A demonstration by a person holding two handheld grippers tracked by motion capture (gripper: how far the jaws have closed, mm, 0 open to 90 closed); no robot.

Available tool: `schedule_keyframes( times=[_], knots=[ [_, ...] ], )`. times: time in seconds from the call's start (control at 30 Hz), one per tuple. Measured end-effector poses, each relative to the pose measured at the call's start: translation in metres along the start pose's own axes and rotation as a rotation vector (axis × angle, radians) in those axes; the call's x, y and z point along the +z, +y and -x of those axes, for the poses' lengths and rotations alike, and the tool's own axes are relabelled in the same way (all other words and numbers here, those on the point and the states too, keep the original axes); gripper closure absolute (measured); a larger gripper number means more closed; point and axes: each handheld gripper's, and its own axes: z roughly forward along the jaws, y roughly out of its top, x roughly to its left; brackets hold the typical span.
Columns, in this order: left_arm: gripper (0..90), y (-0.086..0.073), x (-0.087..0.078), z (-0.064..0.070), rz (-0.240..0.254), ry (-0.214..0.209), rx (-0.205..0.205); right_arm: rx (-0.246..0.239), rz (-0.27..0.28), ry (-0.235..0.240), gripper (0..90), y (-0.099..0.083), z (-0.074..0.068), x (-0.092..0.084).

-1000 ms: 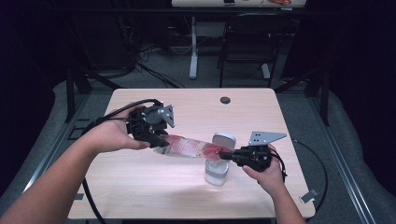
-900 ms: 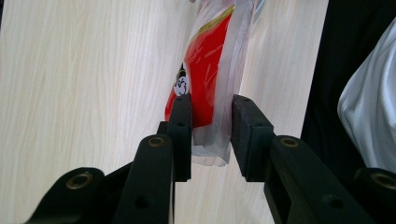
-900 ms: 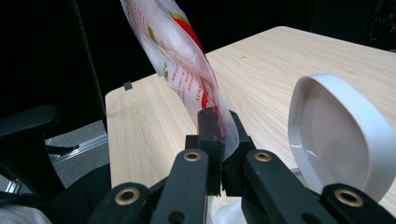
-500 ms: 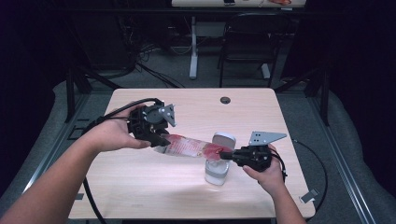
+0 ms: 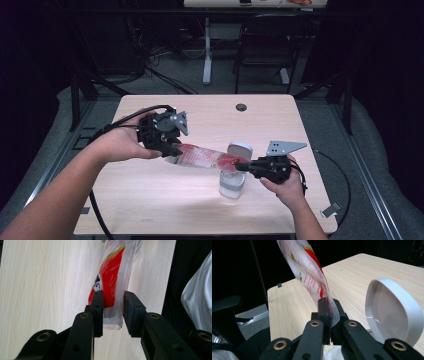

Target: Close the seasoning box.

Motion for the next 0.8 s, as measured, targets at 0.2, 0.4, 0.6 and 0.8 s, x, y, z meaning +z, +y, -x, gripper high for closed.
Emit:
schedule_keyframes(
  times=[0.2, 0.4, 0.6, 0.8],
  knots=[
    [71.6, 0.0000, 0.0000, 0.0001, 0.000, -0.001, 0.001, -0.002, -0.001, -0.001, 89.2, 0.0001, -0.0001, 0.0000],
    [71.8, 0.0000, -0.0001, -0.0002, 0.001, -0.002, 0.001, -0.003, -0.001, 0.000, 89.2, 0.0001, -0.0002, 0.0000],
    [71.9, 0.0018, -0.0010, 0.0000, -0.002, -0.003, 0.004, 0.001, 0.001, 0.000, 89.2, -0.0004, 0.0004, 0.0001],
    [72.0, 0.0035, -0.0021, 0.0002, -0.004, -0.002, 0.007, 0.002, 0.000, -0.002, 89.2, -0.0004, 0.0004, -0.0002]
  ],
)
